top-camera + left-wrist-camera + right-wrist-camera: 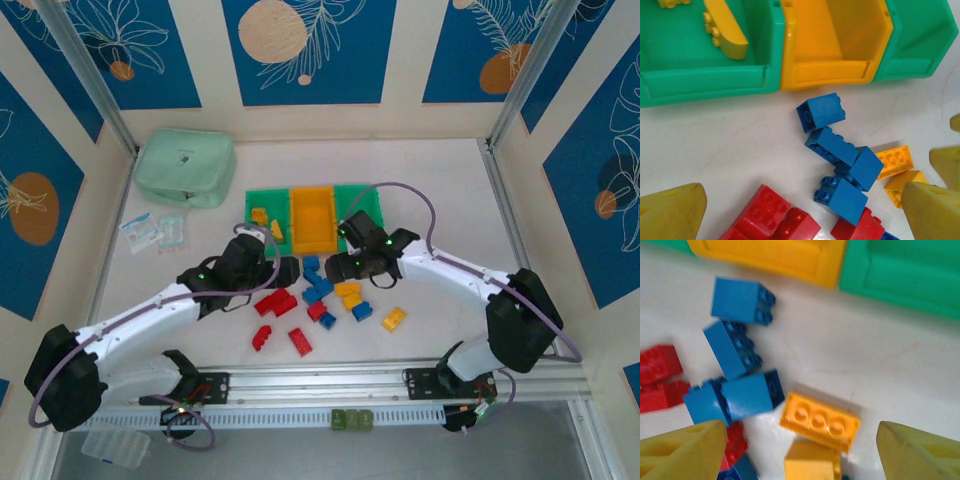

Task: Sort the legos into containers by color
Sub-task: Pick up the lego from the bottom-center of the table.

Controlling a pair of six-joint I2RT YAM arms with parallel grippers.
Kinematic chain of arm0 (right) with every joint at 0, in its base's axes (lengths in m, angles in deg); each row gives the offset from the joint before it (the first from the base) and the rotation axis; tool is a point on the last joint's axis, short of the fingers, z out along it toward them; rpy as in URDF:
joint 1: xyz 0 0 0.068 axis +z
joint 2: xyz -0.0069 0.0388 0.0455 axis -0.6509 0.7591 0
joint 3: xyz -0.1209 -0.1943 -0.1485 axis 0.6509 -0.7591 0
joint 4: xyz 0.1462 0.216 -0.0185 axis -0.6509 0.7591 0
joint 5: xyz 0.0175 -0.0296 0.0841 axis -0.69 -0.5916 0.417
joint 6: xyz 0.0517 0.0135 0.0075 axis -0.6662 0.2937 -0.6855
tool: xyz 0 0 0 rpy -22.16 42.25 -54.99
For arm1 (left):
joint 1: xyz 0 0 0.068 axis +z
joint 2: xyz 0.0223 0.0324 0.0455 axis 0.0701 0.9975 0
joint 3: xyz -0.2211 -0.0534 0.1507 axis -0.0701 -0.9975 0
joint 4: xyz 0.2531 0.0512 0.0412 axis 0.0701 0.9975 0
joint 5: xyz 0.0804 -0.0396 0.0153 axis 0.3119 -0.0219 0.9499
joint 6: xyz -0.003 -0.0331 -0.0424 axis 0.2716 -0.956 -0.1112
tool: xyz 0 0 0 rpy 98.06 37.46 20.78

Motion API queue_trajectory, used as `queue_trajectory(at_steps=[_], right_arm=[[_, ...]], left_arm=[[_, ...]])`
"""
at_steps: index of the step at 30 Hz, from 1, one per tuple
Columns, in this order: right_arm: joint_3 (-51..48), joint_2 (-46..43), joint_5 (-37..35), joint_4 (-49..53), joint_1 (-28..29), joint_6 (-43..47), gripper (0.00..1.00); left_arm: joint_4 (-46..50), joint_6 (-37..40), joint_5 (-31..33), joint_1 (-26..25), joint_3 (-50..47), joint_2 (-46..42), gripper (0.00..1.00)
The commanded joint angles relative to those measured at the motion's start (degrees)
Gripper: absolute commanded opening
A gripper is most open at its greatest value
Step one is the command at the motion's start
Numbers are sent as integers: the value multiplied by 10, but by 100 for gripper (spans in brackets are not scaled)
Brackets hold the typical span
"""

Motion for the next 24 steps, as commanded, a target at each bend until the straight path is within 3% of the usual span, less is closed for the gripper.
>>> queue_trajectory(at_steps=[1, 8, 24], right_arm=[[-25, -23, 28, 18, -9, -5, 81], [-58, -13, 46, 3, -9, 3, 83], [-18, 90, 26, -22, -1, -27, 91]], left_arm=[[-37, -7, -20, -7, 27, 21, 99], [-49, -11, -22, -14, 38, 48, 99], [-41, -11, -7, -15, 34, 39, 99]])
